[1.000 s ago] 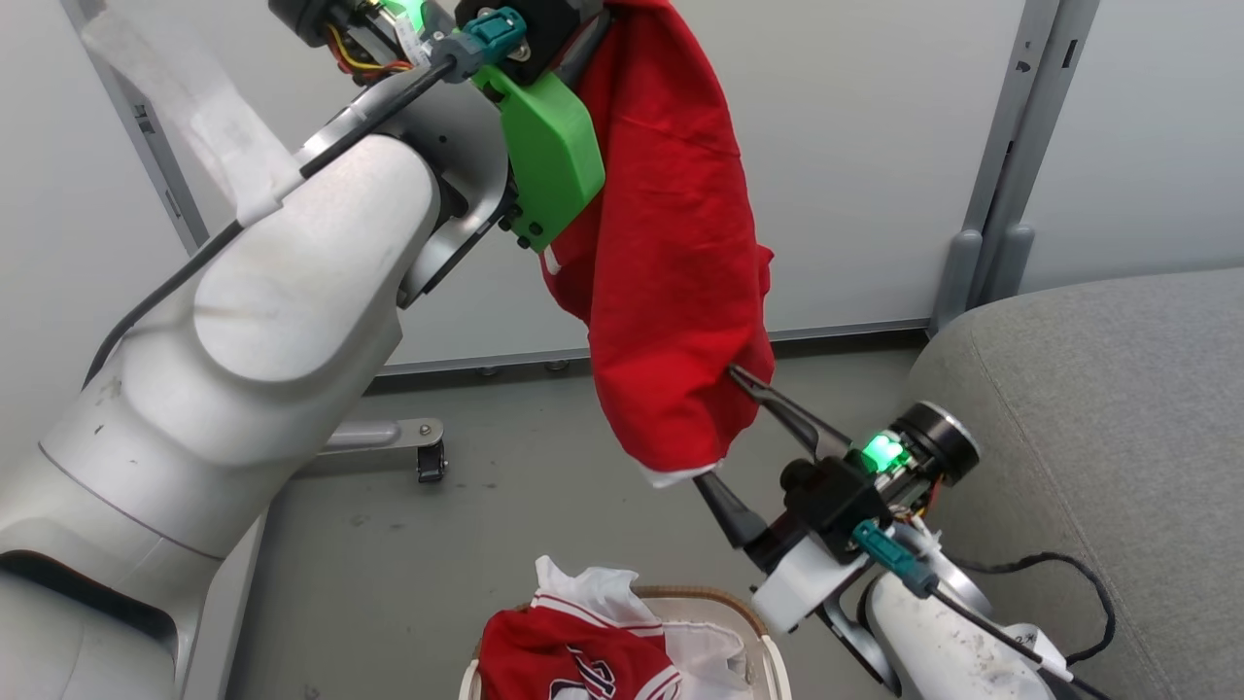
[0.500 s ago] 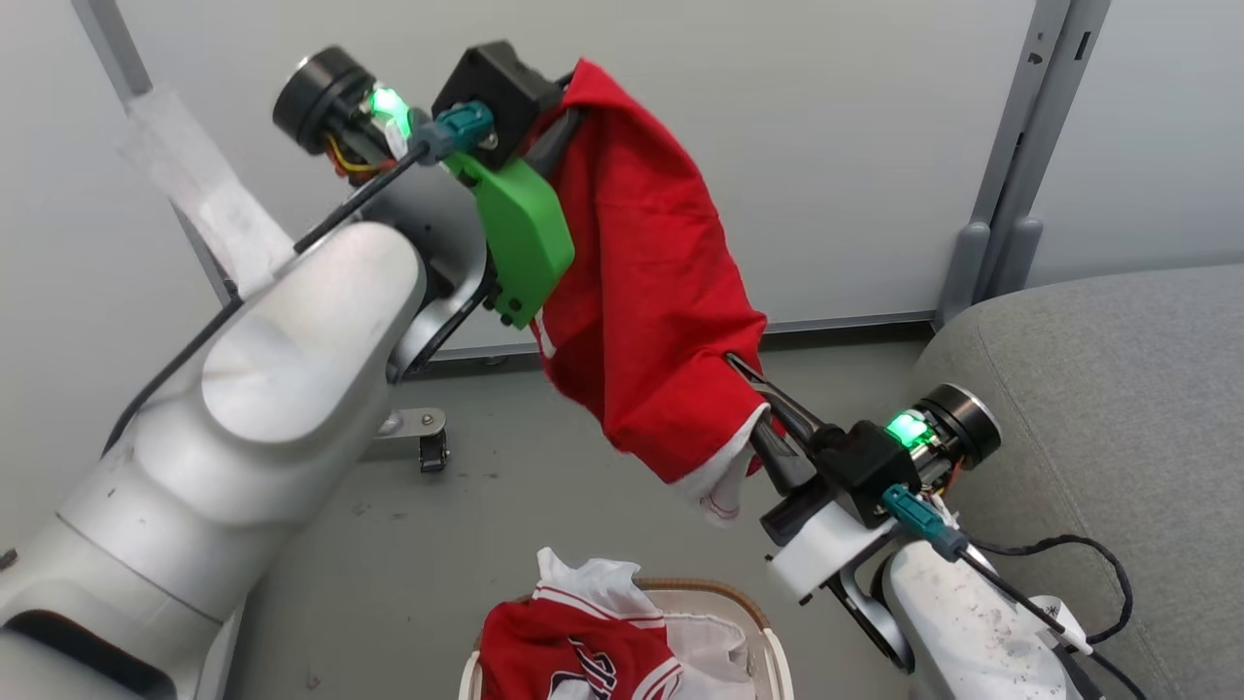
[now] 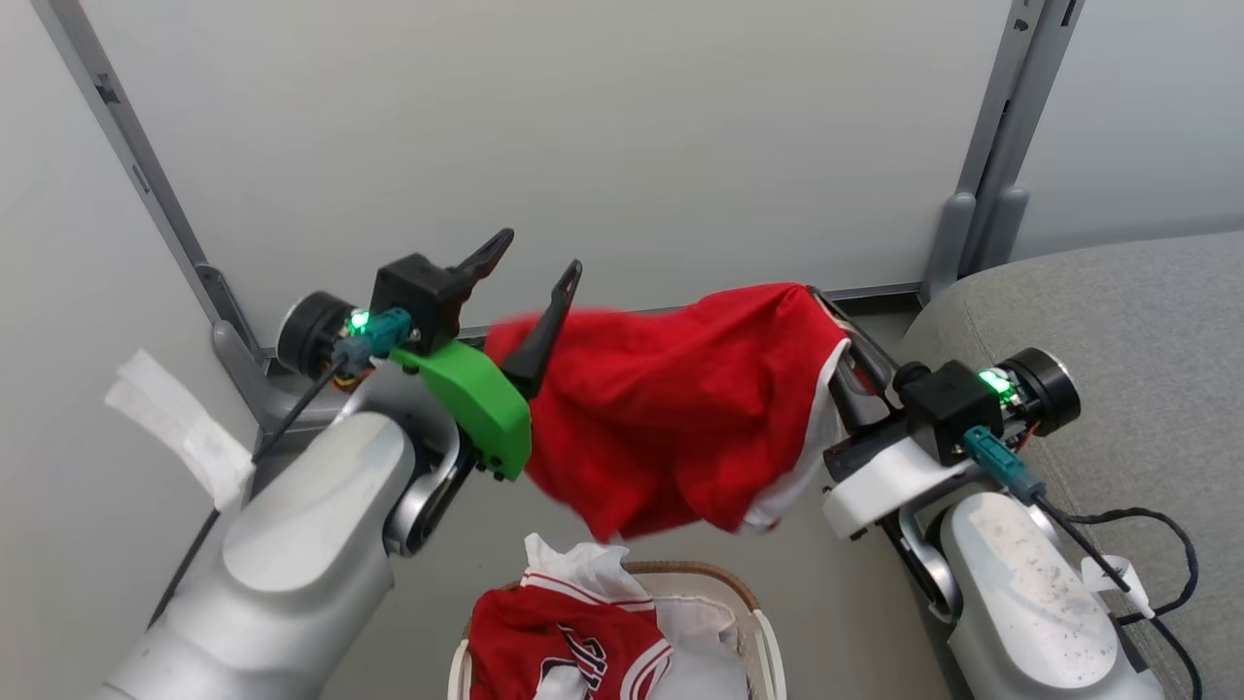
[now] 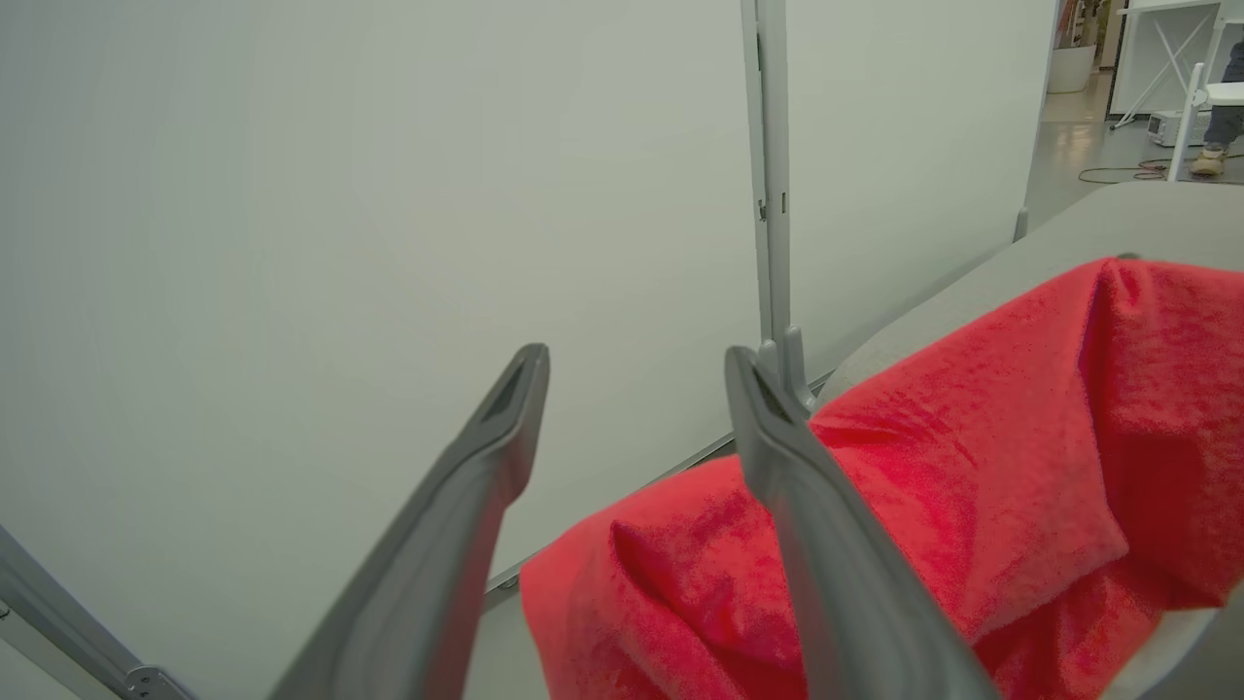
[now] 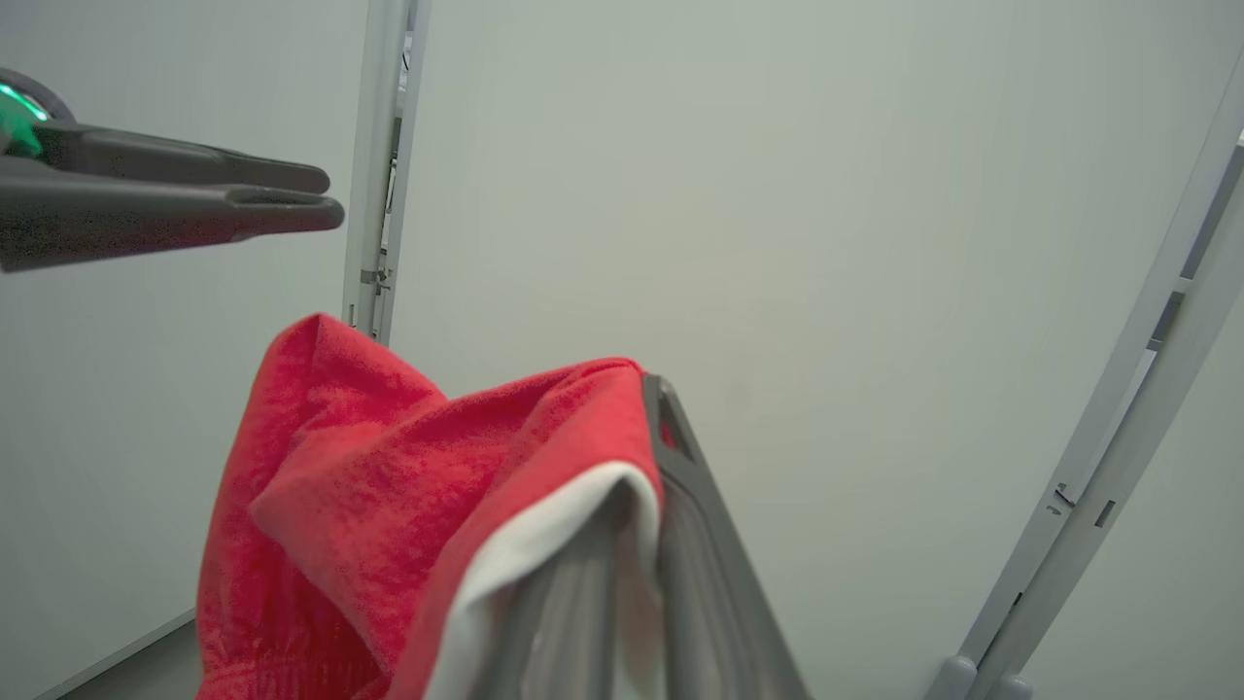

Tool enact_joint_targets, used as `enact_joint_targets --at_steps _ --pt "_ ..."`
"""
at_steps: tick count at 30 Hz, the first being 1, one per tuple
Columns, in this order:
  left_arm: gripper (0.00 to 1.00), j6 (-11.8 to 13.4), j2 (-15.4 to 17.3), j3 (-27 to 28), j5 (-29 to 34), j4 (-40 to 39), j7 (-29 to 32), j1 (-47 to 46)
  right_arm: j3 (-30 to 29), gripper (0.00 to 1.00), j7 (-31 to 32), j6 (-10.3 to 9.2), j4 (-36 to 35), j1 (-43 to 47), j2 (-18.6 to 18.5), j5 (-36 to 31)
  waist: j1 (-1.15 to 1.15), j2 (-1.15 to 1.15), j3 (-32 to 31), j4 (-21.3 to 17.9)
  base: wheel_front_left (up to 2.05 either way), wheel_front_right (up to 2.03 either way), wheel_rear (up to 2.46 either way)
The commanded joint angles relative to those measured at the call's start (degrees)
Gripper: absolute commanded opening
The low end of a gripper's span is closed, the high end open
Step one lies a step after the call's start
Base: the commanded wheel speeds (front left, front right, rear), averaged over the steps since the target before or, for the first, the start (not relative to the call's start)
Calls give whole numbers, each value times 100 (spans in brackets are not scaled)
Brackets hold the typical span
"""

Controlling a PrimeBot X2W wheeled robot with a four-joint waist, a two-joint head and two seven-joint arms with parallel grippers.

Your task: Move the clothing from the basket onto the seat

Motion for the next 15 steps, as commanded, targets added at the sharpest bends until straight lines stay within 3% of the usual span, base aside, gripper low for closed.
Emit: enact_joint_targets --at_steps 1,15 --pt "100 48 -11 35 -67 -17 -181 245 -99 0 -13 -8 -40 -117 -20 -27 0 0 24 -14 0 0 0" --pt "100 345 -114 133 -228 -219 -800 1781 -964 0 -13 -8 -244 62 -21 -303 0 0 117 -54 0 0 0"
